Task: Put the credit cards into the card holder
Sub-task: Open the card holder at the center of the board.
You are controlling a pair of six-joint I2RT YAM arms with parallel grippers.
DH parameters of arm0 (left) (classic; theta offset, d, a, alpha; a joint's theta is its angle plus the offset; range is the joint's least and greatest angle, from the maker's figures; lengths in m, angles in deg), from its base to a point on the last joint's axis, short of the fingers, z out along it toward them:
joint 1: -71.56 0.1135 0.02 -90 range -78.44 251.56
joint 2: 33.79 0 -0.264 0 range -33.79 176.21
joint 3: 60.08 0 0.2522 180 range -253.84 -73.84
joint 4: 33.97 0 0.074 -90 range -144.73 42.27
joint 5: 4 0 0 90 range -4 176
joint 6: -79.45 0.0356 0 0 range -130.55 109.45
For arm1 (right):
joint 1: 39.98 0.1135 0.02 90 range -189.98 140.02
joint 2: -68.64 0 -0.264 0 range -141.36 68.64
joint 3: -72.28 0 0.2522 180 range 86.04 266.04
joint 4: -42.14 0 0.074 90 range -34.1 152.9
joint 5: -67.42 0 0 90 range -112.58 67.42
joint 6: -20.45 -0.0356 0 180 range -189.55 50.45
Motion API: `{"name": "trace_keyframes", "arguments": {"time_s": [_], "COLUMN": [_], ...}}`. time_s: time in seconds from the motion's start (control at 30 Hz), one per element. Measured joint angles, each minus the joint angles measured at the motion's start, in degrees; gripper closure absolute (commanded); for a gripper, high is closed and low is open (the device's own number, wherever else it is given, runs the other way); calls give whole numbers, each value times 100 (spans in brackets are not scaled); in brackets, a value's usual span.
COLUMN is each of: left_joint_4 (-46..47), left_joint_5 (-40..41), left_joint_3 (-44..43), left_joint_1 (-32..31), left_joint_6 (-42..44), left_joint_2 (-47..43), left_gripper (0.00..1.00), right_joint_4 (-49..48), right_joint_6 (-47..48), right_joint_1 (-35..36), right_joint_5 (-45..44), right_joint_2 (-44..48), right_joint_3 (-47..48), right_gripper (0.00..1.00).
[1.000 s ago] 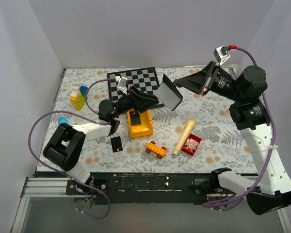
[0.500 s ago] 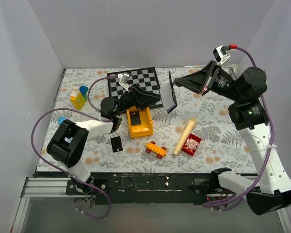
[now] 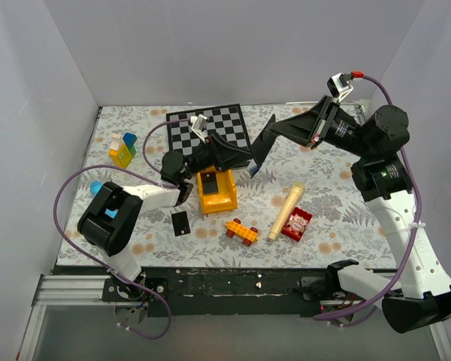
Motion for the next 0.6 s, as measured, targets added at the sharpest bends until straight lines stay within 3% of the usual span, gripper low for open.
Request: {"name": "trace_keyframes", "arguments": {"time_s": [0.6], "left_joint_4": [-39], "left_joint_5": [-37], "left_joint_3": [98], "left_joint_1": [-98], "left_joint_6": [-898], "left_joint_2": [448], "left_gripper": [51], "right_joint_4": [197], "right_joint_6": [374], "right_joint_1": [-72], "right_joint_5": [20], "right_joint_2": [-22], "right_joint_3": [-94], "right_gripper": [99]}}
